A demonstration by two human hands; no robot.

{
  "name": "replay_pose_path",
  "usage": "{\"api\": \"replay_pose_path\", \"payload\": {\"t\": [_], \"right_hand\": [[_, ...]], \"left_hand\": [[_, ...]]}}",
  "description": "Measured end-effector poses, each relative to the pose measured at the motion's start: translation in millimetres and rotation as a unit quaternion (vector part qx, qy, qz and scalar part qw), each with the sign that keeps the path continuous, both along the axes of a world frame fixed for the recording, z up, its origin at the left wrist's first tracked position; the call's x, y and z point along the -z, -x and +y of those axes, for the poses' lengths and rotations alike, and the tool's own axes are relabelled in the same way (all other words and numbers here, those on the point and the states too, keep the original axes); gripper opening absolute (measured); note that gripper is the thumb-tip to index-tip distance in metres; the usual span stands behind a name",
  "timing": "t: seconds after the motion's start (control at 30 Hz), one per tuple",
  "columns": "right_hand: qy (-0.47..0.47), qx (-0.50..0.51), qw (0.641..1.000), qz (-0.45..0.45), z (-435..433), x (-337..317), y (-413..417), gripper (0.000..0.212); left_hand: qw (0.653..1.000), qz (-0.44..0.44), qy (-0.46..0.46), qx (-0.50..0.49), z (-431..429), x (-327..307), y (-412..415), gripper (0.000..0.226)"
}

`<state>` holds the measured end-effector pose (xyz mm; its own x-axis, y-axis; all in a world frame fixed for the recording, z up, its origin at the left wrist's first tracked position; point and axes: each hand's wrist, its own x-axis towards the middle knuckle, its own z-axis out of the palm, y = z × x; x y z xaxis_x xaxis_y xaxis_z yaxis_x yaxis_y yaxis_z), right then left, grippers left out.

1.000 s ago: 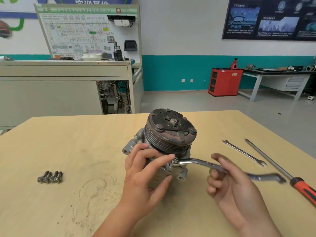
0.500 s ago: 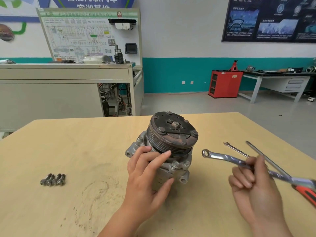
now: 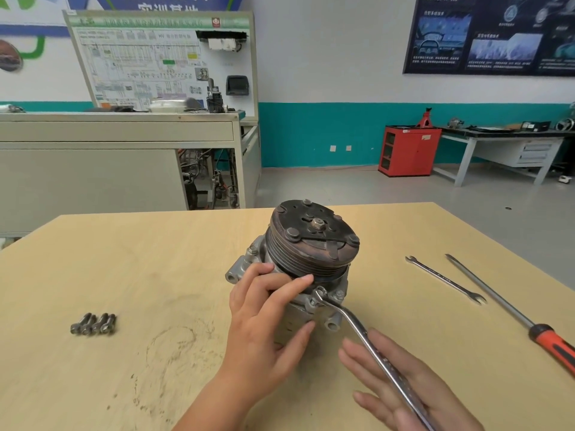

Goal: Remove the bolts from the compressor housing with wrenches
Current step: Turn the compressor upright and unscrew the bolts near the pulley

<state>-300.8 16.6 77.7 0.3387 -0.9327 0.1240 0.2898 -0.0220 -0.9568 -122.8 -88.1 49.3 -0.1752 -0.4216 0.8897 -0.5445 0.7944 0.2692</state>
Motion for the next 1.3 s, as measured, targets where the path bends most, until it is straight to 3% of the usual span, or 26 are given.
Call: {"api": "replay_pose_path", "payload": {"t": [0.07,0.13,0.2,0.27,0.3,0.37,0.4,0.47,0.57,0.67,0.77,0.83,0.97,1.1,1.2,1.3], "right_hand": [[0.017,-0.010,1.000,0.024,-3,-1,4,0.048],[-0.052,-0.020,0.997,0.055,-14,-4,9,0.022],[-0.069,-0.040,0.994,0.076,-14,-7,9,0.044],[0.005,0.047,0.999,0.025,-27,-13,11,0.063],[0.038,0.094,0.994,-0.042,-33,-10,11,0.068],[-0.018,0.173,0.970,-0.170,-47,-2,13,0.064],[-0.050,0.196,0.960,-0.191,-57,1,11,0.054],[-0.069,0.189,0.959,-0.200,-74,-2,5,0.024],[-0.096,0.169,0.947,-0.256,-92,-13,3,0.008],[-0.065,0.143,0.925,-0.346,-84,-14,15,0.023],[-0.029,0.034,0.908,-0.416,-61,3,25,0.025],[-0.029,0.120,0.925,-0.360,-36,5,35,0.045],[-0.024,0.025,0.943,-0.331,-11,5,36,0.049],[0.099,-0.013,0.986,-0.135,-17,5,11,0.053],[0.115,0.016,0.993,-0.004,-14,6,2,0.083],[0.199,0.069,0.970,0.122,-12,12,3,0.062]], "left_hand": [[1.000,-0.002,-0.002,-0.003,1,0,0,0.050],[1.000,-0.006,0.001,-0.007,1,0,1,0.048],[1.000,-0.008,0.007,-0.007,1,0,1,0.045],[1.000,-0.003,0.006,-0.004,1,-1,1,0.042],[1.000,0.002,0.005,0.000,1,-1,2,0.040],[1.000,0.007,0.005,0.005,1,-1,3,0.037],[1.000,0.007,0.007,0.006,1,-1,4,0.036],[1.000,0.005,0.013,0.005,0,-1,3,0.035],[1.000,0.004,0.020,0.004,-1,0,1,0.038],[1.000,0.010,0.016,0.008,0,2,2,0.052],[1.000,0.018,0.007,0.010,0,3,2,0.059],[1.000,0.019,0.003,0.013,0,2,1,0.060],[1.000,0.016,-0.001,0.008,1,1,2,0.055],[1.000,0.011,0.003,0.001,2,-1,3,0.050],[1.000,0.012,0.000,-0.002,2,-1,3,0.050],[1.000,0.013,-0.001,-0.004,2,-1,4,0.049]]}}
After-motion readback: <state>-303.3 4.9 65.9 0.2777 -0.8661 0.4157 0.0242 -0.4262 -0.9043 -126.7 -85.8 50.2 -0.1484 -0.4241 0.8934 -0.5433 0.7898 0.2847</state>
